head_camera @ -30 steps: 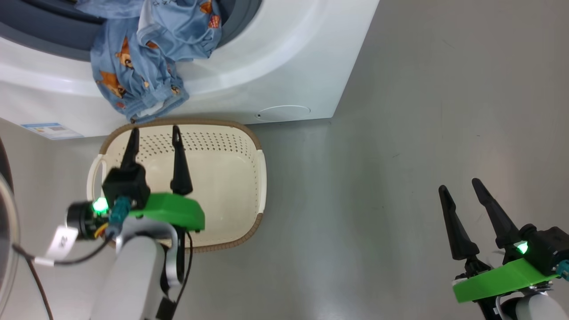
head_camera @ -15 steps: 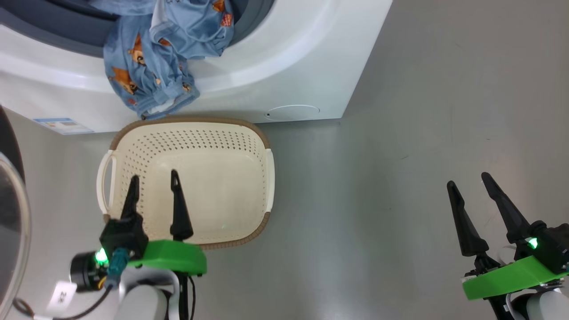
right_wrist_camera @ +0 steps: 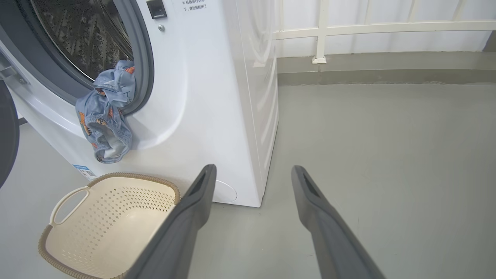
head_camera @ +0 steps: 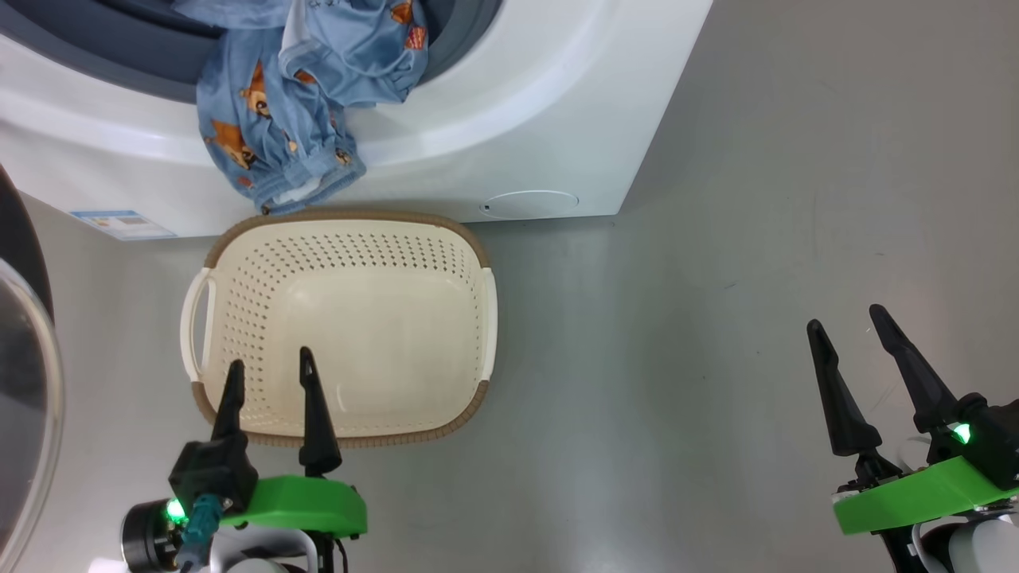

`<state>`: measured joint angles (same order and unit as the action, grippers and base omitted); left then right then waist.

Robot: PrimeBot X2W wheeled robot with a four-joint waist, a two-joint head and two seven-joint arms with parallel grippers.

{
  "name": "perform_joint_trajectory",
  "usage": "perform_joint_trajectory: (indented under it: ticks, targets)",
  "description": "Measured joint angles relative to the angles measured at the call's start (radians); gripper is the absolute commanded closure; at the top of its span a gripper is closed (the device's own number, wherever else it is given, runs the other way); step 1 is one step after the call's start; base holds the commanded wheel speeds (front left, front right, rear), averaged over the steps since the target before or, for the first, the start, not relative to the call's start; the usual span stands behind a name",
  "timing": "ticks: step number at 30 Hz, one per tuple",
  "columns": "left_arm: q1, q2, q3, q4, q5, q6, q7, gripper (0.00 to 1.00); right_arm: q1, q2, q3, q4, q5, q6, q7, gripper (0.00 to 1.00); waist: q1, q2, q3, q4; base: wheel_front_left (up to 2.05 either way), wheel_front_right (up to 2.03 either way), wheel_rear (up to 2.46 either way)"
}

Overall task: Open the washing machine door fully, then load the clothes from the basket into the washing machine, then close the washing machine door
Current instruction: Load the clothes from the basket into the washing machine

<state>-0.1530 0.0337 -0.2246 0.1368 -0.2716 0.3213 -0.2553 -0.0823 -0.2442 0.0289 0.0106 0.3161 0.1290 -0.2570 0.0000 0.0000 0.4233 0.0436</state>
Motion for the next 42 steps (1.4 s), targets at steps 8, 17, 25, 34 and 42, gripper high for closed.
perform_joint_trajectory:
  ticks: [8,17,25,34,42]
  targets:
    - [0.009,0.0,-0.001,-0.024,-0.022,0.008,0.0,0.0,0.0,0.0,-0.001,0.0,0.0,0.0,0.0,0.0,0.0,0.0,0.011,-0.007,0.0,0.0,0.0]
    - [-0.082,0.001,-0.003,-0.007,-0.115,-0.005,0.023,0.0,-0.008,0.002,0.012,0.001,0.0,0.0,0.0,0.0,0.0,0.0,0.032,-0.034,0.0,0.0,0.0]
    - [-0.241,0.009,0.013,0.083,-0.132,-0.009,0.092,0.0,-0.027,0.012,0.021,0.007,0.003,0.0,0.0,0.0,0.0,0.0,0.065,-0.071,0.0,0.0,0.0]
    - [-0.421,0.041,0.064,0.235,-0.142,0.011,0.116,0.0,-0.053,0.018,0.03,0.012,0.007,0.0,0.0,0.0,0.0,0.0,0.115,-0.111,0.0,0.0,0.0]
    - [-0.521,0.032,0.11,0.324,-0.213,-0.02,0.089,0.0,-0.068,0.008,0.032,0.014,0.011,0.0,0.0,0.0,0.0,0.0,0.164,-0.139,0.0,0.0,0.0]
